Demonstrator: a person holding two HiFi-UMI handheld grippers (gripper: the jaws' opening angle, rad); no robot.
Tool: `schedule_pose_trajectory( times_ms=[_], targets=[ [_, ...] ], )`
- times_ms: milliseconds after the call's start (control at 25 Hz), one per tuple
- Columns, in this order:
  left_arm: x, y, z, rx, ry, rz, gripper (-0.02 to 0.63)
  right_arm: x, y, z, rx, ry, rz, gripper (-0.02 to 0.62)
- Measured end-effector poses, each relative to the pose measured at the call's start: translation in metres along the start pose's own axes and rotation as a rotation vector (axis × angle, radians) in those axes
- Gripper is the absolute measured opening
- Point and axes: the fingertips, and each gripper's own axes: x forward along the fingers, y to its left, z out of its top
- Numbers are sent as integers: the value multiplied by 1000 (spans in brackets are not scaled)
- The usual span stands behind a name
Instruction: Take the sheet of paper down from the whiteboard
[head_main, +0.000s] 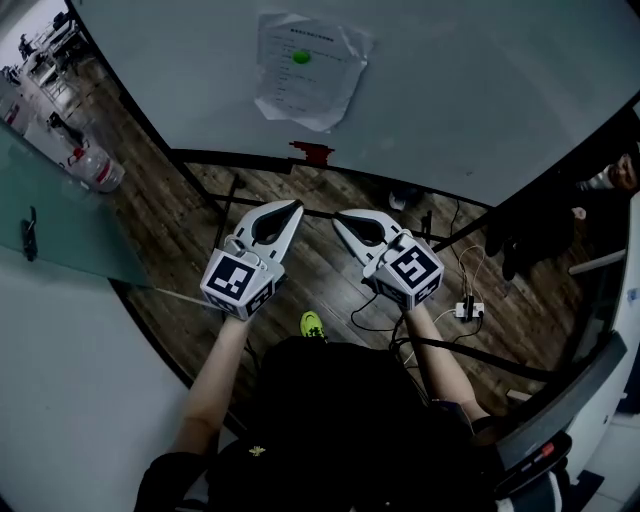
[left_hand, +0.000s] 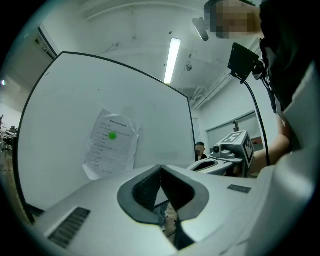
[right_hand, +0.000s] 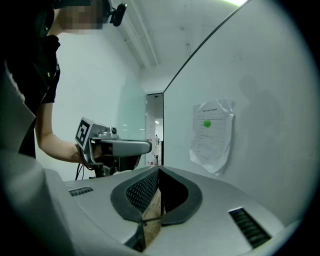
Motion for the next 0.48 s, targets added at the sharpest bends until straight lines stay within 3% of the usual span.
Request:
schedule_pose_trajectory(
  times_ms=[480],
  targets=[
    [24,44,10,22,-10,-36,26,41,-39,22,-40,-31,-38,11]
  ],
)
